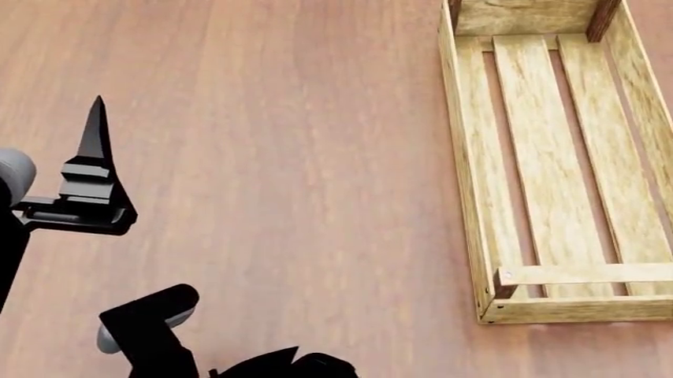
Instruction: Stack the right bowl on the left bowl and place them in the tray.
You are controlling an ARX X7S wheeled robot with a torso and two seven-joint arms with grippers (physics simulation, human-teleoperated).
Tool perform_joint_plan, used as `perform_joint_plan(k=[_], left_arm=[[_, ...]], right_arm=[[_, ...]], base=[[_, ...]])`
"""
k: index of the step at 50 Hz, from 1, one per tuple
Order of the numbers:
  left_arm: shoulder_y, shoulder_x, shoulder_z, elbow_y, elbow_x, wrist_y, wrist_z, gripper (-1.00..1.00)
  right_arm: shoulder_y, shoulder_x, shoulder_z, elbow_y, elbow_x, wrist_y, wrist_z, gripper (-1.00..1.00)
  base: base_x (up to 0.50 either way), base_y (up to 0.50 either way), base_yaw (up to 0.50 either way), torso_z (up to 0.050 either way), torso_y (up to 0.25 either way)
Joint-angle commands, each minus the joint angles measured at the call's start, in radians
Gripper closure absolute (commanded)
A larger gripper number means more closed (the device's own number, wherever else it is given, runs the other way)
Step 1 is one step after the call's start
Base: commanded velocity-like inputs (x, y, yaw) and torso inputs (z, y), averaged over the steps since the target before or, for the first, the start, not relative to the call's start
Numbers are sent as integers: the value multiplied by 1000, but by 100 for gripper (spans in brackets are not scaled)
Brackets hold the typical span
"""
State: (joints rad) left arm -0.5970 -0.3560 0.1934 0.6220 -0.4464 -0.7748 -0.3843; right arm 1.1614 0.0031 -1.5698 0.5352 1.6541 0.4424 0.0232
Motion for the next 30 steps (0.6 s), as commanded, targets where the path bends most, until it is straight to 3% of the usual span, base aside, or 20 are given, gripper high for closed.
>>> perform_joint_plan(k=[1, 19, 30], left_arm=[[7, -2, -3, 2, -5, 6, -3, -100], [2, -6, -6, 5, -17, 0, -8, -100], [0, -11, -8, 8, -22, -1, -10, -100]], right_arm=[[4, -3, 0, 33, 1, -13, 7, 100], [136, -3, -5, 266, 164, -114, -86, 100], [325, -3, -13, 375, 276, -74, -55, 100]], base=[[0, 0, 3, 0, 0], [0, 0, 0, 0, 0], [0, 0, 0, 0, 0]])
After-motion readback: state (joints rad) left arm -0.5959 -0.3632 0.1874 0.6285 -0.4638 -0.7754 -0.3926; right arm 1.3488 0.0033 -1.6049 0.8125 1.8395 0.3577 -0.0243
